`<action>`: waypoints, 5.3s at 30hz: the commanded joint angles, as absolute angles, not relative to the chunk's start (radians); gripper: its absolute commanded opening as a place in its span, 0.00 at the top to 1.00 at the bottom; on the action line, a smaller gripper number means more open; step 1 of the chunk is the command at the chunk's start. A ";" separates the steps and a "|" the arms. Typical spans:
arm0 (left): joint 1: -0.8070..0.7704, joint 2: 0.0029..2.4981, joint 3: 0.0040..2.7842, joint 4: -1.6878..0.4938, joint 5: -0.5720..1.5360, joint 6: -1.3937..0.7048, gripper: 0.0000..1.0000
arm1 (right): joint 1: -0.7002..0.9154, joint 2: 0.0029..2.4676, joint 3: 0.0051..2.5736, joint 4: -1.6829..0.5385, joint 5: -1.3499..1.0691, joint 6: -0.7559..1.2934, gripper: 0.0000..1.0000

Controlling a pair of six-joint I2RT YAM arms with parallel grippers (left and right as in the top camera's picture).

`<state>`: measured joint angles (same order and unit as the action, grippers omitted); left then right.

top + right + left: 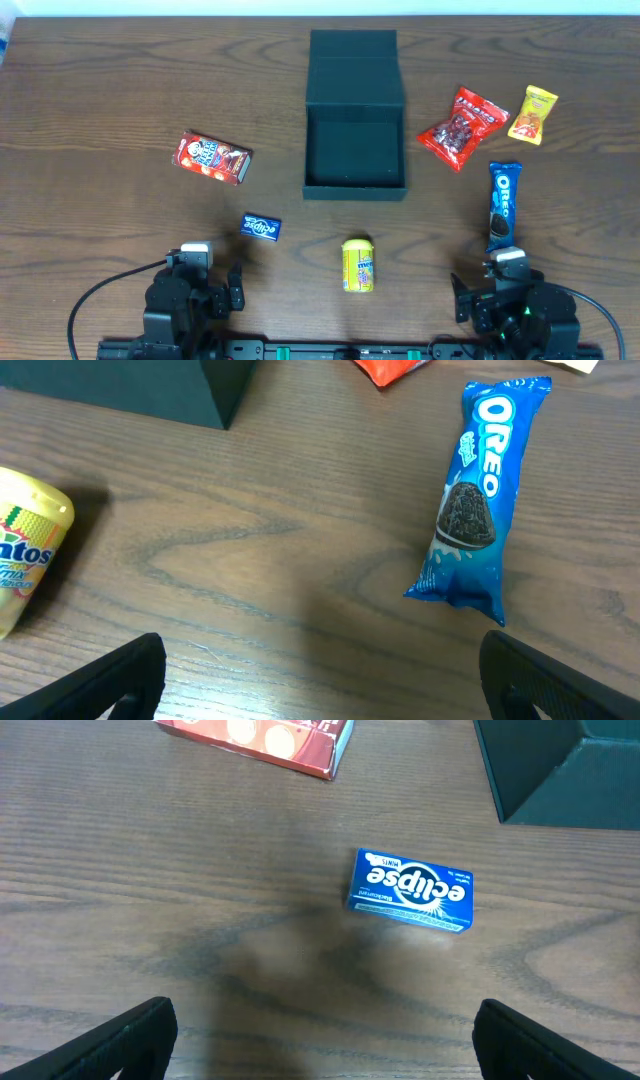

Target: Pack container

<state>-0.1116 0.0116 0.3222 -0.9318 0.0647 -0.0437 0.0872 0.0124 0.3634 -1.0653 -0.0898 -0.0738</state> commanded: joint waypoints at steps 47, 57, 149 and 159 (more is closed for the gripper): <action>-0.105 0.004 0.289 -0.963 0.068 -0.022 0.05 | 0.108 1.073 1.185 -1.015 -0.163 0.160 0.01; -0.105 0.004 0.289 -0.963 0.068 -0.022 0.04 | 0.095 1.210 1.186 -0.925 -0.041 0.562 0.01; -0.105 0.004 0.289 -0.963 0.068 -0.022 0.05 | 0.067 2.162 1.557 -0.782 -0.049 0.694 0.16; -0.105 0.004 0.289 -0.963 0.068 -0.022 0.05 | 0.067 2.162 1.556 -0.786 -0.049 0.694 0.30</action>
